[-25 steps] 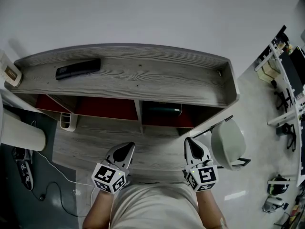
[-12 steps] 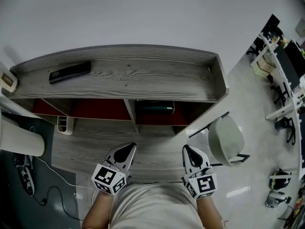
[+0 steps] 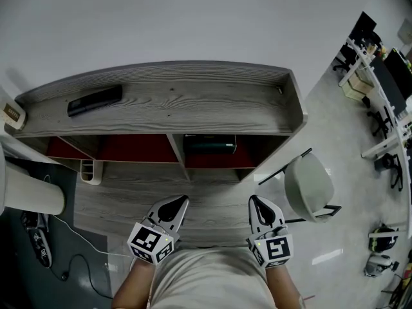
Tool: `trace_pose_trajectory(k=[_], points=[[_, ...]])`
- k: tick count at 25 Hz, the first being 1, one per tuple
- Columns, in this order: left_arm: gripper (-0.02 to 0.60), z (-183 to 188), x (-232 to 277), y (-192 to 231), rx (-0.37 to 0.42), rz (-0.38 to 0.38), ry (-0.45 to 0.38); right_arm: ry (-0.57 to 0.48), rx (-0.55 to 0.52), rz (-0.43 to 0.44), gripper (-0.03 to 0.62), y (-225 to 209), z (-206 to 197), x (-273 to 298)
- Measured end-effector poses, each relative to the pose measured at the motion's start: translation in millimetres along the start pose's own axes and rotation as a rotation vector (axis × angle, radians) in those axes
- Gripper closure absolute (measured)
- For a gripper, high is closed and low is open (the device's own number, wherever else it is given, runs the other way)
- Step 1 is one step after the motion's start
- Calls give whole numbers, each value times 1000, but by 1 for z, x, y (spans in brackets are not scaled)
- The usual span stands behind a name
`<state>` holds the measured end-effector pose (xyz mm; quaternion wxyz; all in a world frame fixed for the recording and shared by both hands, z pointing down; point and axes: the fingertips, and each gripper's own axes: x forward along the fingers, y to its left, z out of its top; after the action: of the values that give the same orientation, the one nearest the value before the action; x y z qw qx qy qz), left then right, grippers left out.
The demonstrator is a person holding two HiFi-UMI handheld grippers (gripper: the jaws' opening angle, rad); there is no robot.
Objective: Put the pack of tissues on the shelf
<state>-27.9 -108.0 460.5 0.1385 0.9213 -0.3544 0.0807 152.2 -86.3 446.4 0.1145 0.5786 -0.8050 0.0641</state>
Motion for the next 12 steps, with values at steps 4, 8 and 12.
trace_pose_trajectory(k=[4, 8, 12], points=[[568, 0, -2, 0, 7, -5, 8, -5, 7, -13, 568, -2, -1, 0], [568, 1, -4, 2, 9, 0, 3, 0, 20, -21, 568, -3, -4, 1], [568, -1, -6, 4, 4, 3, 8, 3, 16, -11, 568, 2, -4, 4]])
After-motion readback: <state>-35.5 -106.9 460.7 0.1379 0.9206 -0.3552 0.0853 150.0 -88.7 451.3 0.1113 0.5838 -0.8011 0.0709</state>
